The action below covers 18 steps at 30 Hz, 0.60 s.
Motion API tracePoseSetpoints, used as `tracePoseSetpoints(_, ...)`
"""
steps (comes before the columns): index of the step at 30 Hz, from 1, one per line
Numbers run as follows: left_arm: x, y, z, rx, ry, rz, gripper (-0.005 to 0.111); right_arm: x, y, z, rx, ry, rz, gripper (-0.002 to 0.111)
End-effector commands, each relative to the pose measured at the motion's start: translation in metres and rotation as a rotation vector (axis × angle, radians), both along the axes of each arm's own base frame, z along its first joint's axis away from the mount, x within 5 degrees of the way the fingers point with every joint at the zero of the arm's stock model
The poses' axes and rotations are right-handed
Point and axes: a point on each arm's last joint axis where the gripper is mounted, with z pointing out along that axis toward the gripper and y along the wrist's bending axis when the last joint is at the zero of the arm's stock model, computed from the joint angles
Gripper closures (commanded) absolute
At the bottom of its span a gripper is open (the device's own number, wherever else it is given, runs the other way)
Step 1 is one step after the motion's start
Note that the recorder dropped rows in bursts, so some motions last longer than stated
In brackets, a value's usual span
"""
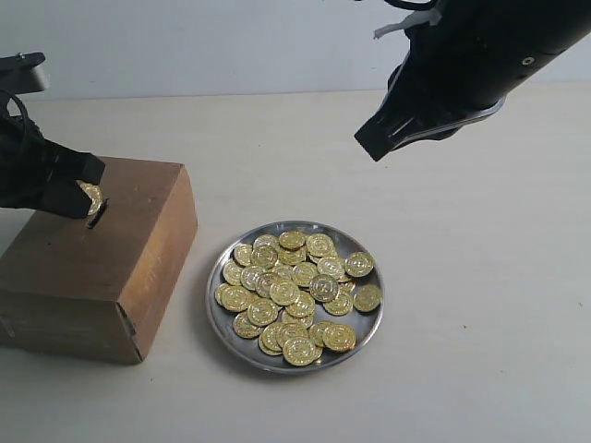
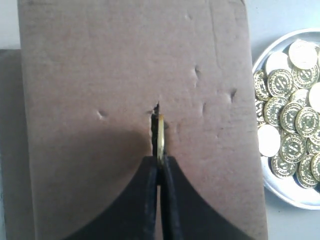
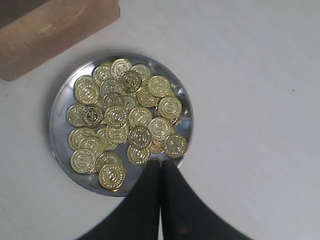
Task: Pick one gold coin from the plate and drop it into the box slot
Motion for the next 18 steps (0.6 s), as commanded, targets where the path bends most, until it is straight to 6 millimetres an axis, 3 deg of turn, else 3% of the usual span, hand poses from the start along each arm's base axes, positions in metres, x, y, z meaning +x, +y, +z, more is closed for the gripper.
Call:
tracePoseSetpoints(1, 0.001, -0.001, 0.0, -0.009, 0.0, 0.0, 0.107, 0.0, -0.002, 0.001, 0.012, -0.011, -0.008, 0.108)
tracePoseSetpoints(4, 0.001, -0.001, 0.0, -0.006, -0.002, -0.005, 0.106, 0.0, -0.002, 0.001, 0.012, -0.011, -0.008, 0.108)
tracePoseSetpoints(6, 0.001, -0.001, 0.0, -0.006, -0.002, -0.005, 0.098, 0.0, -0.002, 0.001, 0.012, -0.011, -0.008, 0.108)
tracePoseSetpoints(9, 0.001, -0.001, 0.0, -0.006, 0.004, -0.007, 0.072, 0.0, -0.002, 0.001, 0.012, -0.011, -0.008, 0.108)
tracePoseSetpoints(11, 0.001, -0.001, 0.0, -0.005, 0.003, -0.011, 0.07, 0.0, -0.001, 0.002, 0.013, -0.013, -0.009, 0.108)
tracePoseSetpoints(14, -0.001, 0.0, 0.01, -0.006, -0.045, -0.02, 0.079, 0.001, -0.002, 0.008, 0.037, -0.065, -0.012, 0.108)
tracePoseSetpoints(15, -0.004, 0.001, 0.026, -0.018, -0.125, -0.008, 0.098, -0.001, -0.005, 0.02, 0.065, -0.144, -0.015, 0.108)
tracePoseSetpoints(16, -0.01, 0.003, 0.043, -0.038, -0.218, 0.013, 0.106, -0.003, -0.009, 0.031, 0.091, -0.219, -0.018, 0.108)
tracePoseSetpoints(18, -0.03, 0.01, 0.074, -0.091, -0.447, 0.092, 0.107, -0.018, -0.02, 0.058, 0.188, -0.343, -0.049, 0.108)
